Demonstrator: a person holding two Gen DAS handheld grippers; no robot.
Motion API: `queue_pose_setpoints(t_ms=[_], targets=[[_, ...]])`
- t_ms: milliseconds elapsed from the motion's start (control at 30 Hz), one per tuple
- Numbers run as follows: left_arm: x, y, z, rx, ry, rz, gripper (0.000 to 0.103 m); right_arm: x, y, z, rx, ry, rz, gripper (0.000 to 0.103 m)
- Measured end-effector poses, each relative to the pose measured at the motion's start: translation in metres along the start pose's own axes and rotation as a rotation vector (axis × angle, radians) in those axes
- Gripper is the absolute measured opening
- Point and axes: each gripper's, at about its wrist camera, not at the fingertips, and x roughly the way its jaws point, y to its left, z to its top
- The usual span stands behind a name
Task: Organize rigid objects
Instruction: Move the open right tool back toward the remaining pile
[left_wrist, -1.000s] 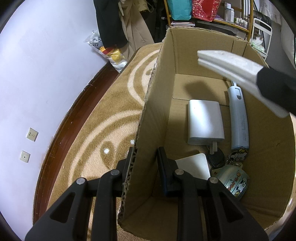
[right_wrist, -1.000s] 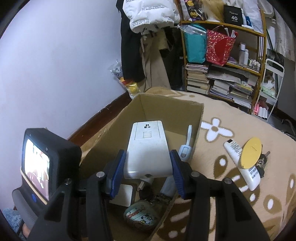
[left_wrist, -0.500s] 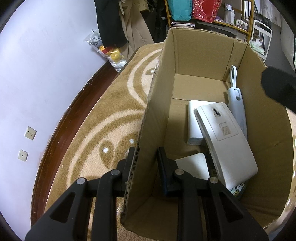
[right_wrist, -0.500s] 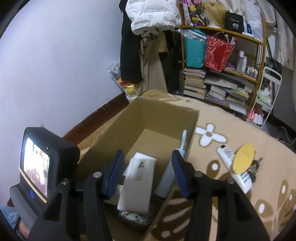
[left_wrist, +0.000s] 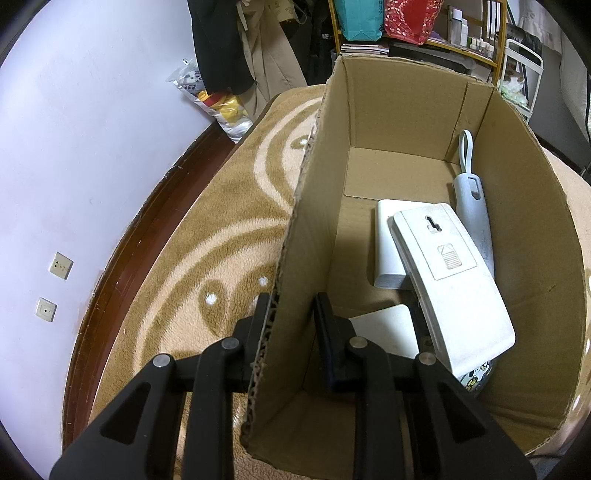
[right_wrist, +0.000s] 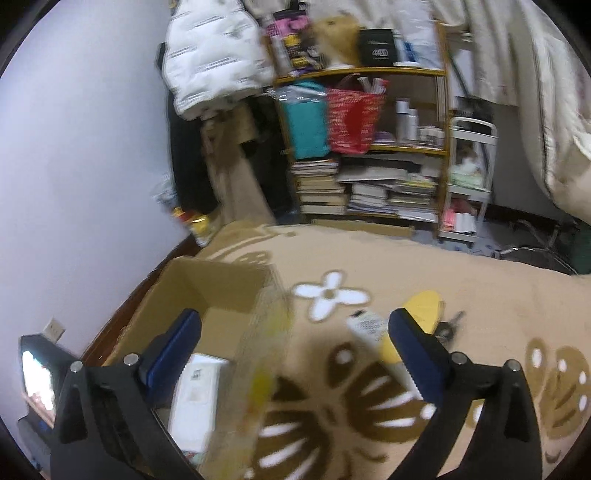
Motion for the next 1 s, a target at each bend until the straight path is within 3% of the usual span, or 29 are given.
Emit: queue_pose_setpoints(t_ms=[400, 533, 700, 867, 1000], targets=[[0.001, 0.000, 0.000, 0.003, 0.000, 0.003, 0.023, 0.031, -0.090, -0.005, 0.200, 0.022, -0.128, 0.103], [0.001, -0.001, 0.000, 0.004, 0.000, 0.004, 0.023, 0.041, -0.104, -0.011, 0.228, 0.039, -0.143, 0.088], [0.001, -0.001, 0.000, 0.005, 0.000, 0.005, 0.023, 0.054, -0.122, -0.021, 0.250, 0.066, -0.153, 0.081], [0.002, -0.001, -0.001, 0.005, -0.001, 0.008, 0.024, 0.071, -0.134, -0.030, 0.262, 0.108, -0.155, 0.062], [0.002, -0.001, 0.000, 0.004, 0.000, 0.007, 0.024, 0.080, -0.139, -0.038, 0.265, 0.134, -0.166, 0.062]])
